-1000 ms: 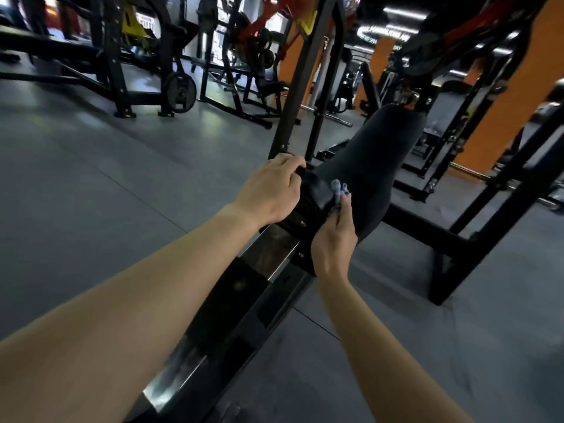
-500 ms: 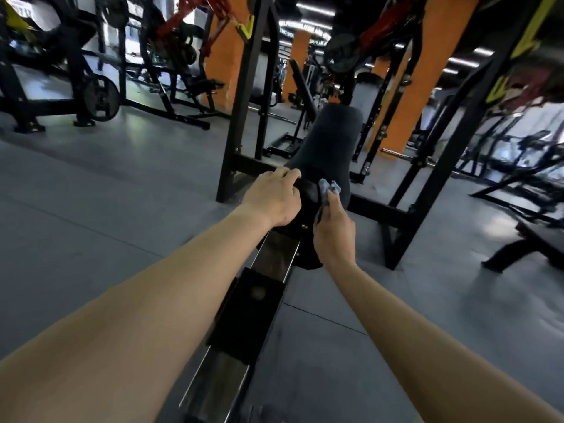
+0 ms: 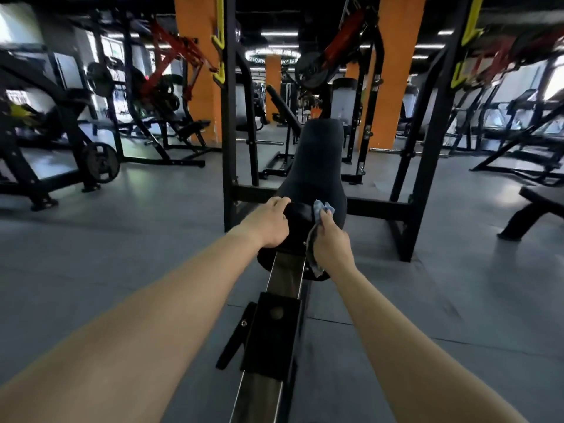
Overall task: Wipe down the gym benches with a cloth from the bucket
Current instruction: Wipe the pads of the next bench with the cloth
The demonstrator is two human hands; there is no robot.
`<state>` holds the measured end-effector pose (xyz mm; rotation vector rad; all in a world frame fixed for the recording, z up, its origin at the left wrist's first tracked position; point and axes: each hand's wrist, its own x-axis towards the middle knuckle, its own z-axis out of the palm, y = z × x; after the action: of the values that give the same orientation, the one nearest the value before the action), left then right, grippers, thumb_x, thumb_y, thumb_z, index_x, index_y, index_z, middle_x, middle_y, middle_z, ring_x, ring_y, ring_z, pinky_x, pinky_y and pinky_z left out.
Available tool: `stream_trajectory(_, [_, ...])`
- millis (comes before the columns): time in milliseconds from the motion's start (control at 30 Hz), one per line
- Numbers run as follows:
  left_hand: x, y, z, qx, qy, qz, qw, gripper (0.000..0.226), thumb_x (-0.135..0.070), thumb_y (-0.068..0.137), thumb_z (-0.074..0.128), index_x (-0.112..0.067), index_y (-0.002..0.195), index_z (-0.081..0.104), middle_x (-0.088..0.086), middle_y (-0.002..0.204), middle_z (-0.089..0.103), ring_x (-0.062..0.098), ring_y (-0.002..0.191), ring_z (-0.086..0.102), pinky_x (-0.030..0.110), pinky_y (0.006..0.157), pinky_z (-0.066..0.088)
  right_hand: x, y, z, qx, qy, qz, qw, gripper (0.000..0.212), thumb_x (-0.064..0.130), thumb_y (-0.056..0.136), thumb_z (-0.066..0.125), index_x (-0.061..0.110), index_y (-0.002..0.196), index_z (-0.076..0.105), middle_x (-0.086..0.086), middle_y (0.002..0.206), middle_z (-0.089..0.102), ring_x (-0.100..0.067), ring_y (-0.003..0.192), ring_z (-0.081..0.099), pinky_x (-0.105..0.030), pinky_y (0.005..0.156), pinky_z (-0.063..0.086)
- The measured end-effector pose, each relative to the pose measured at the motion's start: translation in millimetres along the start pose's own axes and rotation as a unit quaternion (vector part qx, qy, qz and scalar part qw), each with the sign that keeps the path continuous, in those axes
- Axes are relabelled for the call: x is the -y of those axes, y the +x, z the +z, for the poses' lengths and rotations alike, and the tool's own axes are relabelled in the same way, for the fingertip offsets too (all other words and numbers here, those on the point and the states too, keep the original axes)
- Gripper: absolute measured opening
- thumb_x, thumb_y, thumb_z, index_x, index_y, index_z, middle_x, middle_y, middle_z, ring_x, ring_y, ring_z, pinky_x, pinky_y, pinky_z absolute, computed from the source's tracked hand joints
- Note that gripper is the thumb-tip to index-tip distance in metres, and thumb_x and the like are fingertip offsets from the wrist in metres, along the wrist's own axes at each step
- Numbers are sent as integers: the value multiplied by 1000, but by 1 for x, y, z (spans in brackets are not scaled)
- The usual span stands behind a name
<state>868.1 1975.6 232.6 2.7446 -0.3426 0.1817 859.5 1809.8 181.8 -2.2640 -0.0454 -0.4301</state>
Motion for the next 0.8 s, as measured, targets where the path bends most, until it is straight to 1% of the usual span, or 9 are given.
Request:
stream_trajectory(67, [3,0,4,-13,3,10,1000,55,-20,107,34,-22,161,23,4,169,19,31,147,36,44,118,35,6,1,1,-18,-5,-17,1000,53,8,104,31,23,154,28,-18,134,57,-34,98,60,-36,72,46])
stream_trajectory(133, [9,0,12,-52,-6,18,998,53,-24,107,35,-22,160,26,3,167,24,29,146,38,45,116,38,12,6,8,-42,-49,-87,994,49,10,104,34,24,151,33,-8,148,48,-36,116,58,-40,79,48])
stream_trajectory(200, [15,4,19,-95,-24,35,995,50,-24,108,36,-21,158,32,4,164,32,29,144,41,45,115,40,18,12,18,-44,-86,-130,987,51,10,105,34,27,153,34,6,163,28,-31,145,36,-44,100,45])
stream_trajectory(267, [22,8,23,-136,-60,52,988,44,-24,108,34,-20,151,42,6,156,43,28,138,47,45,112,42,26,16,26,-30,-115,-167,979,51,13,106,33,27,156,35,9,167,22,-22,155,14,-42,119,32])
stream_trajectory(300, [27,11,26,-154,-90,57,982,41,-25,108,33,-20,146,48,5,151,49,27,133,50,45,110,43,29,18,29,-27,-132,-193,972,51,15,107,33,27,156,36,8,166,23,-20,156,11,-41,123,26])
stream_trajectory(400, [45,19,37,-184,-177,76,964,40,-26,109,31,-21,144,51,-2,146,52,19,133,48,42,113,40,24,17,38,-78,-132,-237,959,46,19,108,35,24,153,42,6,162,34,-14,153,20,-35,125,23])
stream_trajectory(533, [63,23,53,-204,-233,124,943,39,-22,110,34,-20,147,48,-4,149,49,13,138,42,34,118,34,19,13,48,-186,-19,-129,974,40,25,108,36,24,144,54,9,150,51,-7,140,43,-36,117,37])
stream_trajectory(633, [76,29,60,-204,-285,108,930,40,-27,111,34,-16,148,47,0,149,49,15,138,43,35,118,35,32,20,59,-232,-35,-89,968,37,23,107,37,25,134,61,10,137,61,-10,128,54,-40,107,45])
stream_trajectory(800, [107,41,69,-149,-349,64,923,38,-28,111,34,-19,143,52,-1,140,56,16,128,52,36,112,41,47,15,72,-158,-190,-183,952,39,17,106,41,21,143,55,6,154,47,-14,149,31,-43,122,30])
